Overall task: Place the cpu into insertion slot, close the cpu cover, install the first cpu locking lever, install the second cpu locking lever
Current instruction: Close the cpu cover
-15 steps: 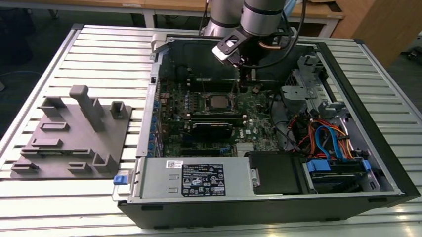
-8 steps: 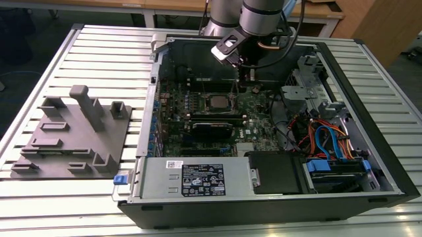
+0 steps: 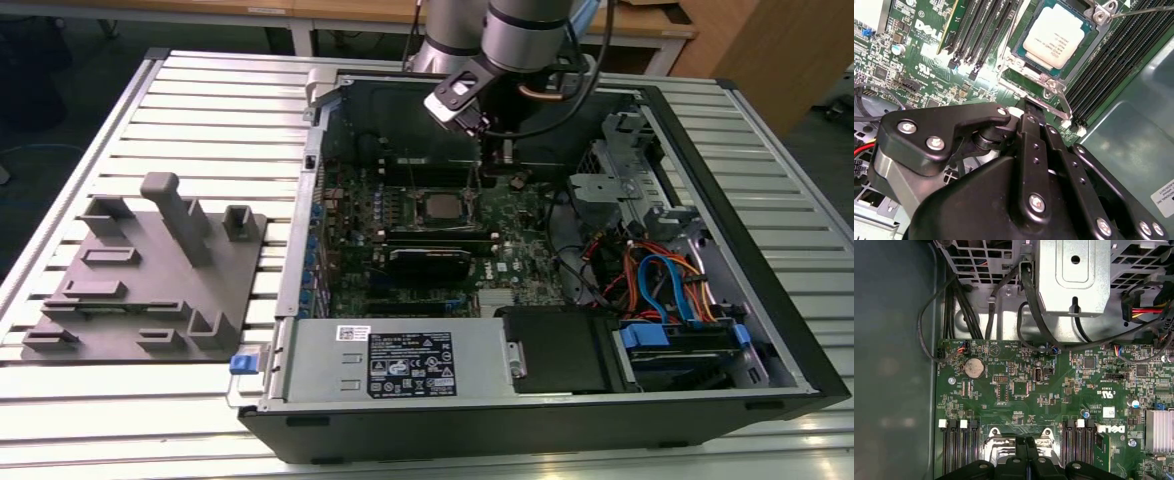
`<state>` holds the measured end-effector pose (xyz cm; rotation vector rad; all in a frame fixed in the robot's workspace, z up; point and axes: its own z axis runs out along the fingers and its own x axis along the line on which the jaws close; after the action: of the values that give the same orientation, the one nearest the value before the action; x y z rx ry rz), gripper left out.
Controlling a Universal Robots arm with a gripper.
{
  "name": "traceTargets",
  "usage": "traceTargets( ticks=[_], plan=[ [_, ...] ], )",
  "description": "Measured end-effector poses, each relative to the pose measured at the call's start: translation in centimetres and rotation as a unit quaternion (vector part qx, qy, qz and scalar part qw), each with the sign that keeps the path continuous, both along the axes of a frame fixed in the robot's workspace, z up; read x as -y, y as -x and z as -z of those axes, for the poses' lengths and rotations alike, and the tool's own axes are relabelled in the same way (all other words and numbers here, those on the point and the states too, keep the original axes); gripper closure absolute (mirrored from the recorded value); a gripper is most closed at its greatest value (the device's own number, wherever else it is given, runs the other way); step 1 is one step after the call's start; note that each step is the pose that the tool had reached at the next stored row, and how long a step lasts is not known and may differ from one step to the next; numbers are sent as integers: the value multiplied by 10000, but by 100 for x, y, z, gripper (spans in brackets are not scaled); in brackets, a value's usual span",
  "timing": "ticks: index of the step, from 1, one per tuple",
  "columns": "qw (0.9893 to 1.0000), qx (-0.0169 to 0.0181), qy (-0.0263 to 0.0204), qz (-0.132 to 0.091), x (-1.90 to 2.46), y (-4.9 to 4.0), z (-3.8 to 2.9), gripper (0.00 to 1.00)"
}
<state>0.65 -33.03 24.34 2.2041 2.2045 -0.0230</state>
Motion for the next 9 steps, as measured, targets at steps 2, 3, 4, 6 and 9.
traceTargets(
  ticks=[2, 3, 4, 6, 9],
  plan=[
    [10000, 0, 0, 0, 0, 6, 0, 90],
    [10000, 0, 0, 0, 0, 9, 0, 90],
    [10000, 0, 0, 0, 0, 12, 0, 90],
    [10000, 0, 0, 0, 0, 14, 0, 90],
    [10000, 0, 0, 0, 0, 17, 0, 90]
  ],
)
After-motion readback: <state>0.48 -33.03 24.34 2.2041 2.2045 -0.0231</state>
